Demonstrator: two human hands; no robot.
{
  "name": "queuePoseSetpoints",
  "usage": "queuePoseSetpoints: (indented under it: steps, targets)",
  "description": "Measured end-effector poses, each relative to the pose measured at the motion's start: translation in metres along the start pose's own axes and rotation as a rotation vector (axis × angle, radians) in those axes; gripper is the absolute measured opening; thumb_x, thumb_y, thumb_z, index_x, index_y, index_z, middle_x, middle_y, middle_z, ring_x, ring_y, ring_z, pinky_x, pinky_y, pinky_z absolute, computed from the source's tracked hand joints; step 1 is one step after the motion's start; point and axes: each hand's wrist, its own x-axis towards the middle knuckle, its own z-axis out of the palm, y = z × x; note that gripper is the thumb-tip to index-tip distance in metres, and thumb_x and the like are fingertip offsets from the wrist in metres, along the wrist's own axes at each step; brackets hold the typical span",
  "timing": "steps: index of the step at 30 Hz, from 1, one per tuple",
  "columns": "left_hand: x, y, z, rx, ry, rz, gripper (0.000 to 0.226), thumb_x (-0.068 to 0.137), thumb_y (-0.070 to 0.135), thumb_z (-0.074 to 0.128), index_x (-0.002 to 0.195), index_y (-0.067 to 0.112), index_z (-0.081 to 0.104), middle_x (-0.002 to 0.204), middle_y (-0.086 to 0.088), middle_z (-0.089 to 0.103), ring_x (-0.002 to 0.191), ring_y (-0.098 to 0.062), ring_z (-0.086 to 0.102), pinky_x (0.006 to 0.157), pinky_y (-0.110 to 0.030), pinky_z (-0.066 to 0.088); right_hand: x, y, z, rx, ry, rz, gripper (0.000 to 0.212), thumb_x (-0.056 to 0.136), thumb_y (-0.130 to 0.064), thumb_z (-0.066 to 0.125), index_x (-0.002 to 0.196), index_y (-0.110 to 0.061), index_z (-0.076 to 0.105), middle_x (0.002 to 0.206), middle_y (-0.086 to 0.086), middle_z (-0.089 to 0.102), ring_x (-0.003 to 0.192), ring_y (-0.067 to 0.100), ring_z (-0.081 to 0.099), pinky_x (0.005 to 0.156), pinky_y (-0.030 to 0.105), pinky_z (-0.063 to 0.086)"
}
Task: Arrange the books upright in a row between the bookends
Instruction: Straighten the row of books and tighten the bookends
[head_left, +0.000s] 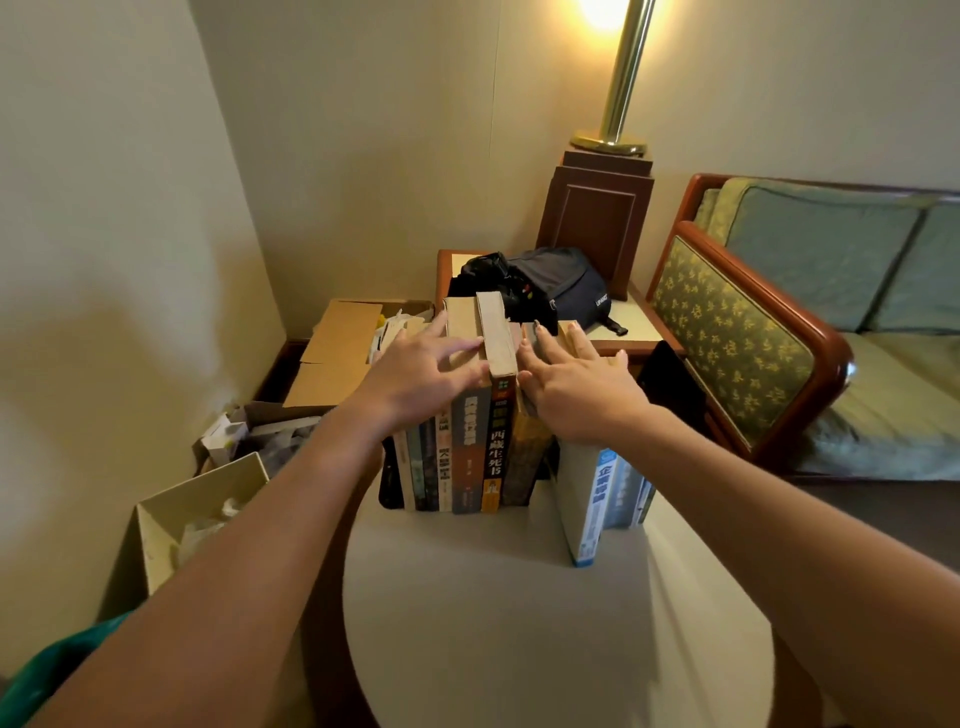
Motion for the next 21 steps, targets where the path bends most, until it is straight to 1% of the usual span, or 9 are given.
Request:
queuePoseSetpoints:
  steps: [2,4,6,8,10,13,18,20,21]
  targets:
    - [0.009,0.008,0.000,0.035,-0.001,-0.030,0.056,0.094,0.072,0.029,0.146,0.054,0.033,0.166,0.011,0.010,0.153,-0.028,0.011,0.116,-0.071,0.008,0.001,-0.003,-0.001,0.005,-0.007,0.016,0.064,0.105,-0.046,0.027,0.160,-0.028,-0.001,0.168,-0.002,-0.012,0.152,0.035,-0.017,0.112,0.077,0.011]
    - [0.014,0.013,0.005,0.099,-0.040,-0.053,0.053,0.096,0.072,0.023,0.147,0.059,0.024,0.166,0.015,0.006,0.154,-0.026,0.007,0.113,-0.075,-0.002,0.004,-0.008,0.000,0.011,-0.009,0.030,0.064,0.106,-0.043,0.029,0.160,-0.027,-0.001,0.169,-0.002,-0.011,0.152,0.035,-0.017,0.113,0.075,0.016]
    - [0.016,0.013,0.006,0.110,-0.055,-0.059,0.050,0.097,0.071,0.025,0.146,0.060,0.026,0.166,0.018,0.005,0.154,-0.025,0.008,0.111,-0.076,-0.002,0.006,-0.012,-0.002,-0.010,-0.011,0.019,0.066,0.106,-0.039,0.032,0.161,-0.024,0.000,0.169,0.002,-0.010,0.152,0.037,-0.016,0.114,0.072,0.019]
    - [0.016,0.011,0.005,0.092,-0.050,-0.055,0.048,0.097,0.070,0.028,0.144,0.061,0.029,0.165,0.019,0.006,0.154,-0.024,0.009,0.111,-0.076,0.000,0.012,-0.013,-0.005,-0.117,-0.011,-0.054,0.065,0.106,-0.034,0.037,0.161,-0.018,0.006,0.168,0.008,-0.004,0.153,0.038,-0.011,0.118,0.067,0.014]
    - [0.014,0.008,0.006,0.079,-0.047,-0.046,0.047,0.097,0.069,0.030,0.143,0.062,0.030,0.165,0.020,0.007,0.154,-0.023,0.008,0.112,-0.074,0.001,0.026,-0.012,-0.001,-0.186,0.011,-0.135,0.066,0.103,-0.034,0.043,0.160,-0.014,0.015,0.168,0.012,0.006,0.154,0.036,-0.004,0.121,0.062,0.008]
    - [0.010,0.007,0.008,0.073,-0.038,-0.046,0.046,0.097,0.069,0.030,0.142,0.064,0.029,0.165,0.021,0.005,0.154,-0.022,0.006,0.113,-0.072,-0.001,0.043,-0.010,0.010,-0.138,0.008,-0.094,0.074,0.098,-0.039,0.050,0.159,-0.014,0.017,0.167,0.013,0.010,0.154,0.038,-0.001,0.120,0.062,0.012]
    - [0.012,0.008,0.009,0.072,-0.039,-0.050,0.046,0.097,0.070,0.025,0.142,0.065,0.027,0.165,0.020,0.004,0.154,-0.022,0.004,0.112,-0.072,-0.005,0.033,-0.015,0.011,-0.170,0.013,-0.117,0.065,0.102,-0.034,0.041,0.159,-0.011,0.019,0.167,0.015,0.012,0.154,0.038,-0.004,0.120,0.063,0.003]
    - [0.011,0.008,0.010,0.071,-0.037,-0.045,0.045,0.097,0.069,0.025,0.142,0.065,0.027,0.166,0.019,0.004,0.154,-0.022,0.003,0.112,-0.073,-0.007,0.026,-0.018,0.000,-0.083,-0.001,-0.100,0.060,0.104,-0.031,0.037,0.159,-0.012,0.022,0.167,0.013,0.014,0.154,0.036,-0.004,0.121,0.063,0.002]
    - [0.011,0.008,0.009,0.066,-0.037,-0.044,0.045,0.097,0.069,0.026,0.142,0.064,0.027,0.166,0.019,0.004,0.154,-0.022,0.003,0.111,-0.073,-0.009,0.021,-0.017,-0.006,0.045,-0.013,-0.072,0.056,0.106,-0.032,0.035,0.159,-0.015,0.025,0.167,0.010,0.014,0.154,0.034,-0.004,0.121,0.063,0.003]
